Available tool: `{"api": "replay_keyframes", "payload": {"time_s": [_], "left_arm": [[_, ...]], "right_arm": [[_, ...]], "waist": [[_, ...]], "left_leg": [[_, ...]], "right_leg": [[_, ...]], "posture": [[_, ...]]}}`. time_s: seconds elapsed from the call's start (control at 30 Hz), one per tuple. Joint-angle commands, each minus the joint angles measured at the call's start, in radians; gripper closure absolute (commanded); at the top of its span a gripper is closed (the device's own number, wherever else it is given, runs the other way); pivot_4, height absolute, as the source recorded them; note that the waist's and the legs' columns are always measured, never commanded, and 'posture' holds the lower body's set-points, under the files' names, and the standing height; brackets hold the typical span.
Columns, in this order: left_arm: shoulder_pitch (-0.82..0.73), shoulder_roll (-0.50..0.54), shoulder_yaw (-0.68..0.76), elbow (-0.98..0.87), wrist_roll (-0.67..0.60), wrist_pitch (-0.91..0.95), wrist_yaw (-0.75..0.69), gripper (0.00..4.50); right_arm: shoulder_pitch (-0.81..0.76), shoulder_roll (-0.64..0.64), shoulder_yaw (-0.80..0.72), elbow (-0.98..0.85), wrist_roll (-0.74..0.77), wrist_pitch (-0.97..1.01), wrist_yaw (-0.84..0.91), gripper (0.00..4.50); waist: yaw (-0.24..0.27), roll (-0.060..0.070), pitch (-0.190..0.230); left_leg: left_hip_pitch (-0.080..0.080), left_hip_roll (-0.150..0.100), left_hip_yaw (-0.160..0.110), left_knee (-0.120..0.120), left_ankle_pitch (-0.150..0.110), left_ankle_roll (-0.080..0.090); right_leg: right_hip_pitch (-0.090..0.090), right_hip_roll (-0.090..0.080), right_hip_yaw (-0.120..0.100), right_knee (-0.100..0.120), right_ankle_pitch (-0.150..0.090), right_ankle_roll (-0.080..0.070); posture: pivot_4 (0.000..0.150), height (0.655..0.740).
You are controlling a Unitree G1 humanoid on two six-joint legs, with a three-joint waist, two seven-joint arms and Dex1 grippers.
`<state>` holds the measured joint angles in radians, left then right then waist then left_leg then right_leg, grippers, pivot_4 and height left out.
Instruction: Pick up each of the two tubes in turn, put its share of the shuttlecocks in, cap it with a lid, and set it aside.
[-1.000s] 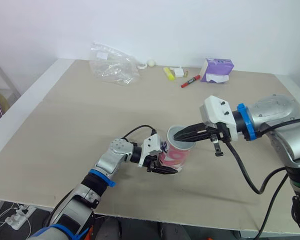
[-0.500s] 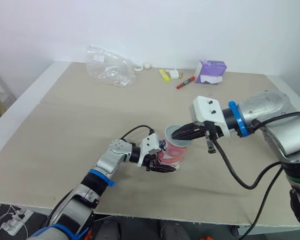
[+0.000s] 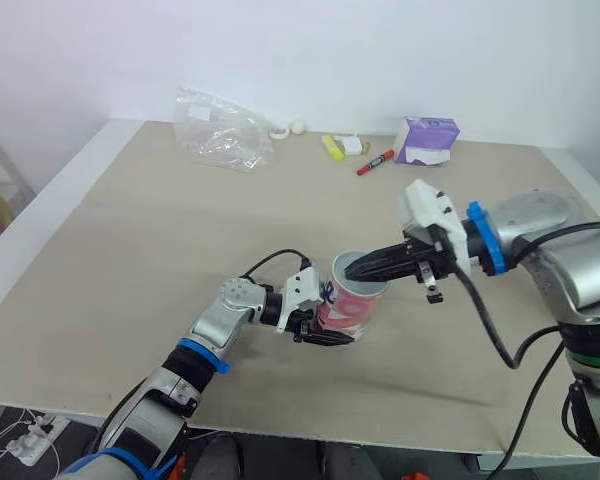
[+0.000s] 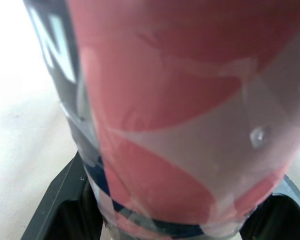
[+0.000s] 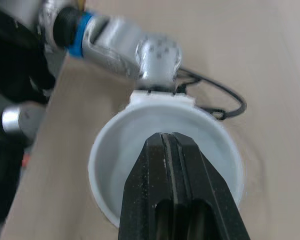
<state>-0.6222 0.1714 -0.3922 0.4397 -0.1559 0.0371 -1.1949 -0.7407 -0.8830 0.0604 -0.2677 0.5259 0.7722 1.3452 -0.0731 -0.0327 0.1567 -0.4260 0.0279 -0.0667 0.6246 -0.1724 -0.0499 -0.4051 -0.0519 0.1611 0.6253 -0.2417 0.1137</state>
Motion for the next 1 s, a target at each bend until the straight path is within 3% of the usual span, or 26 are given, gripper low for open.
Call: {"api": "replay_keyframes", "payload": {"time_s": [0.03,0.23,0.47,0.5,0.57,0.77,0.8,1.0], "left_arm": [[-0.001,0.022,-0.001,0.027,0.046,0.006,0.026,1.6],[-0.014,0.018,0.0,0.018,0.043,0.008,0.019,1.6],[-0.023,0.021,0.013,-0.01,0.018,-0.005,-0.004,1.6],[-0.024,0.023,0.014,-0.014,0.017,-0.011,-0.006,0.88],[-0.028,0.027,0.014,-0.025,0.016,-0.028,-0.016,0.1],[-0.045,0.051,0.025,-0.052,0.012,-0.047,-0.028,0.0],[-0.047,0.057,0.028,-0.056,0.01,-0.045,-0.032,0.0],[-0.027,0.131,0.052,-0.139,-0.011,-0.036,-0.073,0.0]], "right_arm": [[-0.006,-0.03,-0.19,0.01,0.128,0.067,-0.039,4.43],[0.145,-0.041,-0.393,-0.03,0.226,0.108,-0.133,4.43],[0.578,0.02,-0.472,-0.141,0.083,-0.127,-0.207,4.43],[0.622,0.024,-0.468,-0.152,0.072,-0.153,-0.208,3.84],[0.705,0.05,-0.458,-0.17,0.057,-0.203,-0.219,3.08],[0.863,0.111,-0.391,-0.172,0.007,-0.328,-0.236,0.26],[0.869,0.12,-0.379,-0.169,0.005,-0.338,-0.243,0.03],[0.846,0.192,-0.272,-0.142,-0.048,-0.417,-0.306,0.03]], "waist": [[0.003,0.0,0.0],[0.012,-0.001,0.0],[0.022,0.001,0.002],[0.022,0.001,0.002],[0.021,0.002,0.004],[0.025,0.003,0.006],[0.025,0.002,0.006],[0.025,0.003,0.011]], "left_leg": [[-0.001,0.0,0.0,0.0,0.0,0.0],[-0.004,-0.001,-0.003,-0.006,0.0,0.0],[-0.005,0.0,-0.003,-0.007,-0.001,0.0],[-0.005,0.0,-0.003,-0.007,-0.001,0.0],[-0.005,0.0,-0.003,-0.007,-0.001,0.0],[-0.006,0.0,-0.004,-0.007,-0.001,0.0],[-0.006,0.0,-0.004,-0.007,-0.001,0.0],[-0.006,0.001,-0.004,-0.007,-0.001,-0.001]], "right_leg": [[0.0,0.0,0.0,0.0,0.004,0.001],[0.0,0.001,-0.002,0.001,0.007,0.002],[-0.002,0.002,-0.002,0.001,0.007,0.002],[-0.003,0.002,-0.002,0.002,0.007,0.002],[-0.003,0.002,-0.002,0.002,0.007,0.002],[-0.003,0.002,-0.002,0.002,0.006,0.002],[-0.003,0.002,-0.002,0.002,0.006,0.003],[-0.003,0.003,-0.002,0.002,0.005,0.002]], "posture": [[0.15,0.74],[0.15,0.74],[0.15,0.74],[0.15,0.74],[0.15,0.74],[0.15,0.74],[0.15,0.74],[0.15,0.74]]}}
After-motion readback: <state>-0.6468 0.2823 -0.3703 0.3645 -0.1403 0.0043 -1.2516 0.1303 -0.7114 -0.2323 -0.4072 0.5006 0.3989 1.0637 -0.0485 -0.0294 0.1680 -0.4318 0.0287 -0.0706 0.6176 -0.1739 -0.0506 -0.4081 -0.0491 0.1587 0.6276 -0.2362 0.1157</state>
